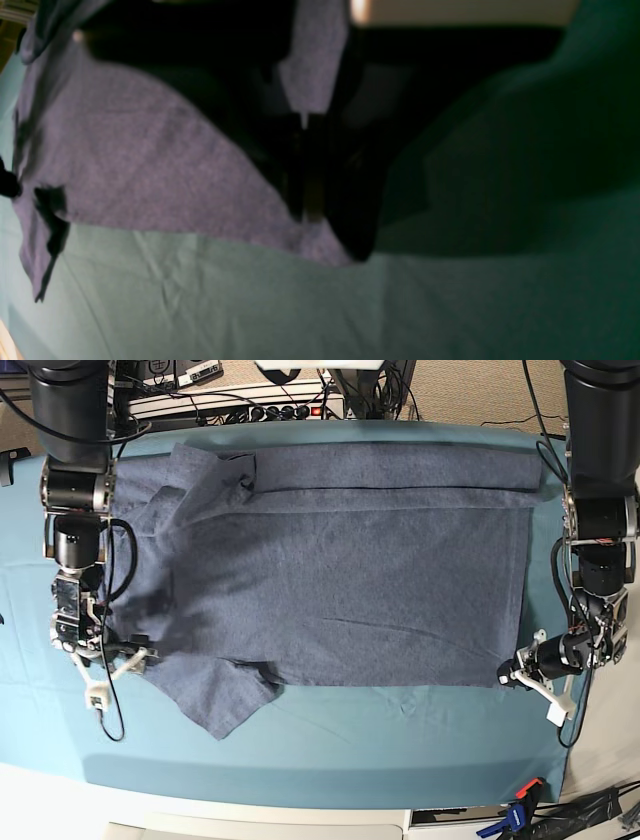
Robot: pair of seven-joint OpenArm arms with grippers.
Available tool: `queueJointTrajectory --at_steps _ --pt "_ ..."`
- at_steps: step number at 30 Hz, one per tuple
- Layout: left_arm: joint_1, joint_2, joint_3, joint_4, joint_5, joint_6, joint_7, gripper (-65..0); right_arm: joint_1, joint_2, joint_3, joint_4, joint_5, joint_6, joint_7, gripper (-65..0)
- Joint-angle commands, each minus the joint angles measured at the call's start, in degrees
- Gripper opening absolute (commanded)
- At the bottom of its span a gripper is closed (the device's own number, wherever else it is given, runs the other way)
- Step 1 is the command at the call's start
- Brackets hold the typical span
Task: Fold the T-shirt properly
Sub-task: 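Lower both grippers onto the hem corners and pinch them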
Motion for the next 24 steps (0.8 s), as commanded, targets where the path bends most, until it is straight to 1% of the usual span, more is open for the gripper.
queueJointTrajectory --at_steps 1,7,10,12,16,19,24 --pt "-2.2 -0.9 -0.2 0.9 -0.9 -0.5 -0.9 -65.0 2.4 0.1 0.3 1.0 0.9 0.6 1.4 -25.0" --pt "-2.2 -1.0 -0.2 0.9 -0.9 -0.5 -0.9 -65.0 2.6 -3.6 0.3 1.0 0.7 1.0 1.7 -25.0" --pt "-2.2 -1.0 -0.2 0.9 -0.9 -0.5 -0.9 -65.0 2.6 -4.7 0.3 1.0 -1.2 1.0 2.3 -25.0" --pt "-2.2 -1.0 -0.2 0.9 -0.9 -0.5 -0.9 -65.0 2.6 -4.9 0.3 1.0 -2.2 0.9 2.6 -25.0" --pt "-2.2 -0.9 -0.2 0.9 -0.9 -0.5 -0.9 -65.0 2.6 -4.8 0.3 1.0 -5.7 -0.5 3.1 -25.0" --pt "-2.2 -1.0 -0.2 0.9 -0.9 -0.7 -0.9 -65.0 2.6 -4.8 0.3 1.0 -7.7 -1.0 3.7 -25.0" --pt "-2.2 -1.0 -0.2 0.9 -0.9 -0.7 -0.9 -65.0 2.6 -4.8 0.3 1.0 -8.5 -2.5 4.5 -25.0"
